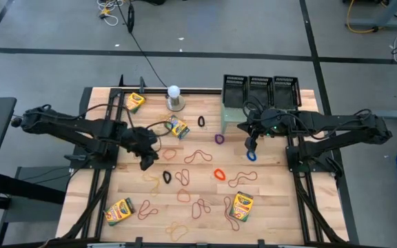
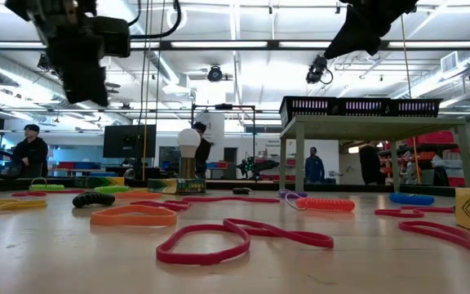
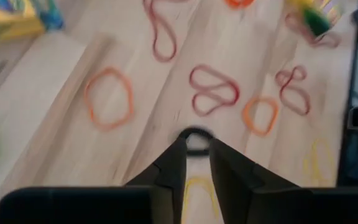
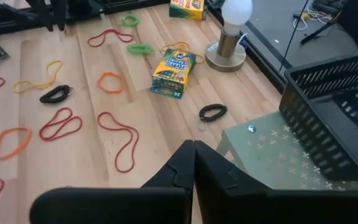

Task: Pick & Place Office Desk Supplies
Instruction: Put the bottom black spring keychain into the right basket on the shelf

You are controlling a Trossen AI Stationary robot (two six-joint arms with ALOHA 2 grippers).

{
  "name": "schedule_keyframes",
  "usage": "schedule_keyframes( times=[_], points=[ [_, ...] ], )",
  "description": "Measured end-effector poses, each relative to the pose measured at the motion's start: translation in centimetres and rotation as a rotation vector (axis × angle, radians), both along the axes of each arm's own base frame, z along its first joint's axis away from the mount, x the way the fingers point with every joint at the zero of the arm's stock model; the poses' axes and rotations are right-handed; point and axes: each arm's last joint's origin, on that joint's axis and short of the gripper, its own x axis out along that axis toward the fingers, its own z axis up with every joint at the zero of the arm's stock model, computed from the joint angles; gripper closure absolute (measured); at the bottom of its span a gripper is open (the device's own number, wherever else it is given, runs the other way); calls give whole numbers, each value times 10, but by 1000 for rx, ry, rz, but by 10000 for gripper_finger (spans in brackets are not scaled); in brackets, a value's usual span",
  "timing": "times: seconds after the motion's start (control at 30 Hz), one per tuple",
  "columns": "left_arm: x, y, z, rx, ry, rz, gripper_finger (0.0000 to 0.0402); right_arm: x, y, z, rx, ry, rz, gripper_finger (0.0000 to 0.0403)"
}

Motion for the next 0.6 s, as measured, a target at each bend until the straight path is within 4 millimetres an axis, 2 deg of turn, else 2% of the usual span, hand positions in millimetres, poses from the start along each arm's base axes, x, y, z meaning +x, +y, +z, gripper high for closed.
schedule_keyframes(
  times=[0.13,0.43,0.6],
  points=[
    [-1,-7,-8,17,73,27,299,0,-4,0,-3,1,-18,393],
    [29,-24,-43,-7,195,-36,239,-1,-8,0,-10,4,-32,394],
    [44,-26,-52,-46,163,-31,207,-1,-8,0,-12,6,-29,394]
  ],
)
